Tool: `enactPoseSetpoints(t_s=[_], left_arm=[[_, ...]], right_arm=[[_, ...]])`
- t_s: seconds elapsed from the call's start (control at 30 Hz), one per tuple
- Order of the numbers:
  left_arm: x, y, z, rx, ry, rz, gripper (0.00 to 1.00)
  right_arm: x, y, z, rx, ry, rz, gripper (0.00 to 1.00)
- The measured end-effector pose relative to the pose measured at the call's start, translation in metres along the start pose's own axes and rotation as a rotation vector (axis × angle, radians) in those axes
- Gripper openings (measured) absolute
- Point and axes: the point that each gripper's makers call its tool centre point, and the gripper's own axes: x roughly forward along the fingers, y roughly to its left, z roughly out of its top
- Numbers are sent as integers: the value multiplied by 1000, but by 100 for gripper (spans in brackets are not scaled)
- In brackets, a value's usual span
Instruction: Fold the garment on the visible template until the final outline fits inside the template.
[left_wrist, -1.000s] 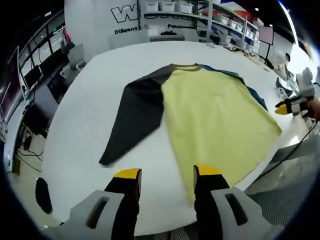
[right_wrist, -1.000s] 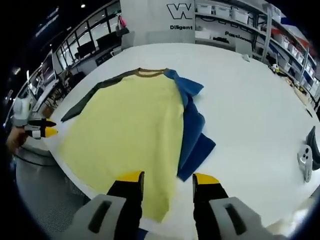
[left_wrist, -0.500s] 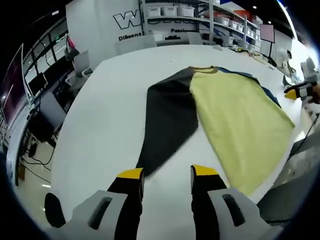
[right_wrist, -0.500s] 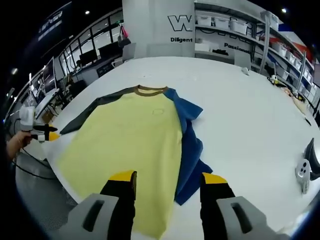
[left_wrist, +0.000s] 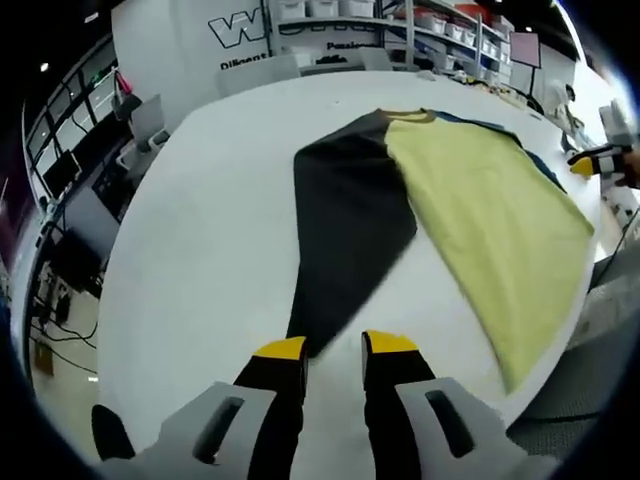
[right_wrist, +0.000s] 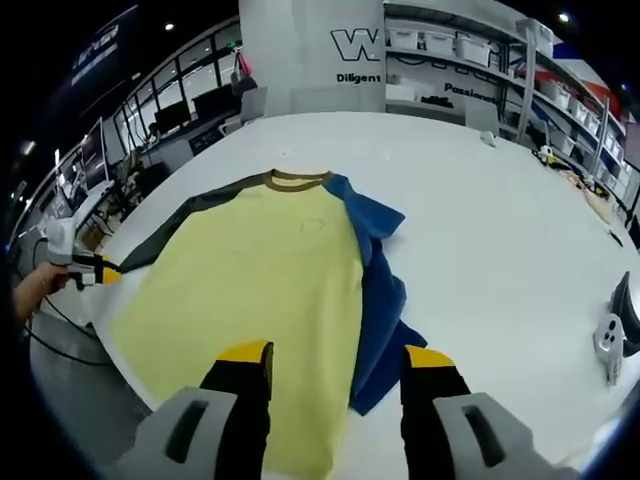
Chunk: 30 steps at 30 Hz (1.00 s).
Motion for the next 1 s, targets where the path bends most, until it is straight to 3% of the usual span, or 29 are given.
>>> enactPoseSetpoints(t_s=[0.17,0.27,0.53,0.7,0.77,1.0], left_arm=[[4,6,-1,4,16,3,11],[3,6,0,-54,19,-5,11],[4,9,-1,-7,39,-7,5],[5,11,1,6,54,1,5],[6,12,1,4,59,2,5],[6,15,1,8,82,7,5]], right_arm=[[10,-9,20,32,-35,12,50],[19,-16,35,45,-55,15,50],[53,-27,77,51,-90,12,49],[80,-33,92,28,-77,9,47],[90,-38,96,71,-67,8,46],[119,-51,105,96,-55,-16,45]])
